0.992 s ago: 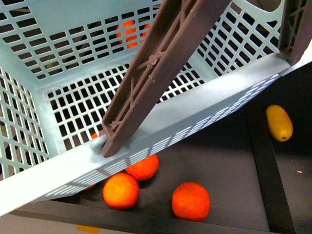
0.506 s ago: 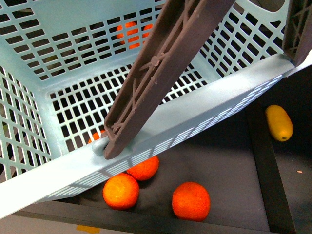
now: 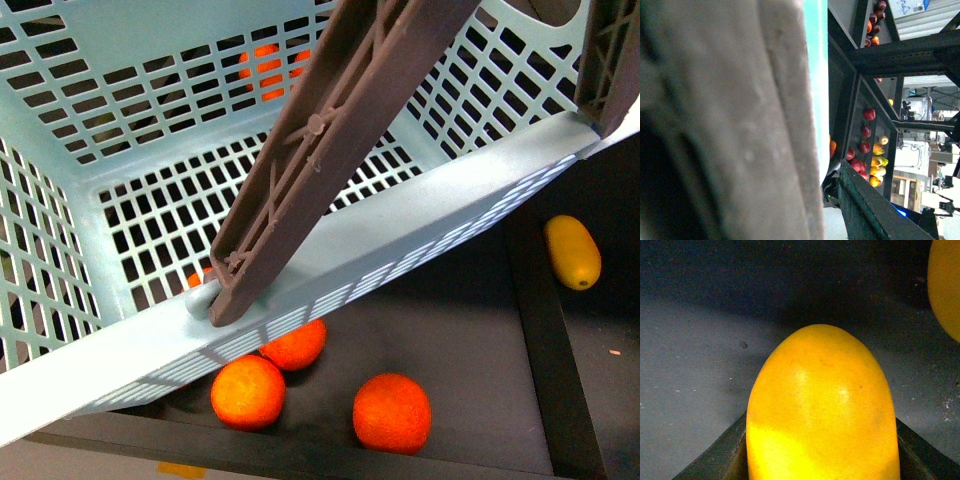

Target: Pick mango and avocado into basket

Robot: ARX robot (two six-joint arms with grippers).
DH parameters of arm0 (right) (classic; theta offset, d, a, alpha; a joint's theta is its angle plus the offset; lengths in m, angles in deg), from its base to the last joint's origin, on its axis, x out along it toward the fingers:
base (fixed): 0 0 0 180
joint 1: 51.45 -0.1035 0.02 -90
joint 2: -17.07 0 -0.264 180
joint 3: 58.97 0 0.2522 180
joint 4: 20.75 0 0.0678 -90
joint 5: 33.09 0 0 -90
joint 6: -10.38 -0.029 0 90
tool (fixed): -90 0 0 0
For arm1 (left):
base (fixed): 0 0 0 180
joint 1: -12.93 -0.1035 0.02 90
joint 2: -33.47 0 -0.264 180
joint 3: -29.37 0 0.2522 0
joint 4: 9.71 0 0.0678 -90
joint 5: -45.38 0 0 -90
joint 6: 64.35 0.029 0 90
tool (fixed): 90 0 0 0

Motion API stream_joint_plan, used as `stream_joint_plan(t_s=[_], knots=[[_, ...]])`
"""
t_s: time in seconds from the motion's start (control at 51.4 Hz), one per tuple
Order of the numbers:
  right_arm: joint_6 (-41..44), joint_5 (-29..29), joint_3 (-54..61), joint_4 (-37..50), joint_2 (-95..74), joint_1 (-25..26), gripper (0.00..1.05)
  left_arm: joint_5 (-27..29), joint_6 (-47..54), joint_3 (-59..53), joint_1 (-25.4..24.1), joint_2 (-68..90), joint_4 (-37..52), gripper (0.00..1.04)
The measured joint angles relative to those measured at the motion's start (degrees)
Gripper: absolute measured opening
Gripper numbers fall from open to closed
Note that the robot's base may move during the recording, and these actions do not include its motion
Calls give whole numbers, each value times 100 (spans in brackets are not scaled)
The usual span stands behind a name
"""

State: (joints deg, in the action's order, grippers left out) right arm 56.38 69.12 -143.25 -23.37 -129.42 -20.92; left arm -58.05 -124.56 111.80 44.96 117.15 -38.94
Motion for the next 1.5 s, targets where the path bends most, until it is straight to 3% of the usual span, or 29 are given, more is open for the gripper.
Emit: stream_joint_plan(t_s=[0.428,0.564,0.661,0.798,0.973,1.303,1.498], knots=[[-1005,1272,1602,975,2184,20,55,-4,0,0,0,0,0,29],[-1755,1884,2712,1220,3967,-304,55,2,2,0,0,0,0,29],[-2262,1943,3185,1287,4962,-581,55,0,0,0,0,0,0,29],[-3388,1429,3456,1318,6568,-1373,55,4,0,0,0,0,0,29],[-4424,356,3165,1305,7495,-2916,55,-2,0,0,0,0,0,29],[-4824,-1001,2520,1370,7049,-4986,55,-4,0,0,2,0,0,29],[-4979,-1403,2288,1394,6629,-5674,55,15,9,0,0,0,0,29]])
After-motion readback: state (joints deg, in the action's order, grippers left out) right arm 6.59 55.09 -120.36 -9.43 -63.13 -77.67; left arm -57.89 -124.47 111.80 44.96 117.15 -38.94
